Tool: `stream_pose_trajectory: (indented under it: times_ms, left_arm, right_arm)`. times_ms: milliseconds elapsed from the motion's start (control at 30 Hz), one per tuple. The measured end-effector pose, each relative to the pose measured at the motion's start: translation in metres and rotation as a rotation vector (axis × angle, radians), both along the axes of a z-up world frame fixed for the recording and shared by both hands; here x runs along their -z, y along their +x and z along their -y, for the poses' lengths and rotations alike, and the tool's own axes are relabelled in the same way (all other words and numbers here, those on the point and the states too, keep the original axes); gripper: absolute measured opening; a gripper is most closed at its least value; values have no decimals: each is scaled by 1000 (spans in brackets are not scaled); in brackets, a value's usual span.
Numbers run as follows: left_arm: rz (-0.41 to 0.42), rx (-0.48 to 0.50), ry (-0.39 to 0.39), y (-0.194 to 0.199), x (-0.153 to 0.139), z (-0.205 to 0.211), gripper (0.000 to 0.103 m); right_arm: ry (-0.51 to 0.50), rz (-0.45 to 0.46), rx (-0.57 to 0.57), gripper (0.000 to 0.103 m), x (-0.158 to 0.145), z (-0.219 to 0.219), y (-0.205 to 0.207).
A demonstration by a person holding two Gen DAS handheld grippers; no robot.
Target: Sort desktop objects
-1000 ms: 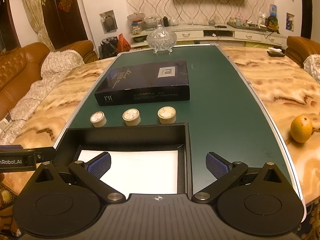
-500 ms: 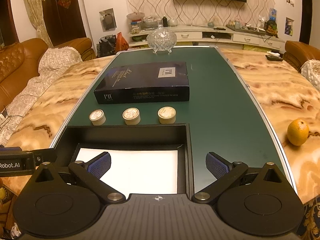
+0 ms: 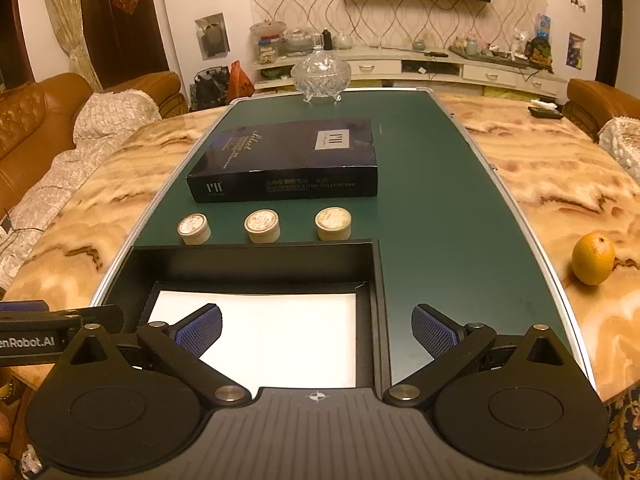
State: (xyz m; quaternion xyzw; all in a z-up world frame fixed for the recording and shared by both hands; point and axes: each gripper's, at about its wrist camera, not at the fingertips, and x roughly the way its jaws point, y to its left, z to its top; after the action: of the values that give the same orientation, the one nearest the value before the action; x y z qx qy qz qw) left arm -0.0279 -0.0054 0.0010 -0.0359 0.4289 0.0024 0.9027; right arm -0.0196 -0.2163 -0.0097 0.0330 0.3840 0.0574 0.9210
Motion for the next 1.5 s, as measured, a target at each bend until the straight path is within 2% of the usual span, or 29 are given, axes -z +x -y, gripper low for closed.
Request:
stream_pose_trajectory:
  times_ms: [267, 500, 600, 900, 1067, 1500]
  left_arm:
    - [5, 23, -20, -1, -2, 2, 103]
    - [-65, 12, -18, 6, 6, 2, 103]
    - [-76, 9, -43, 6, 8, -1, 103]
    - [-10, 28, -40, 2, -1, 2, 103]
    - [-20, 61, -31, 2, -2, 7, 103]
    - [-15, 44, -28, -15, -8, 1, 103]
  right_arm:
    - [-56, 4, 49, 103, 0, 0, 0]
    - [-66, -9, 50, 103, 1, -4, 0]
    - [-66, -8, 59, 103, -1, -6, 0]
    - [-16, -40, 61, 103, -4, -3, 2]
    - [-14, -41, 46, 103, -7, -6, 1]
    - [-12, -63, 10, 103, -4, -16, -10]
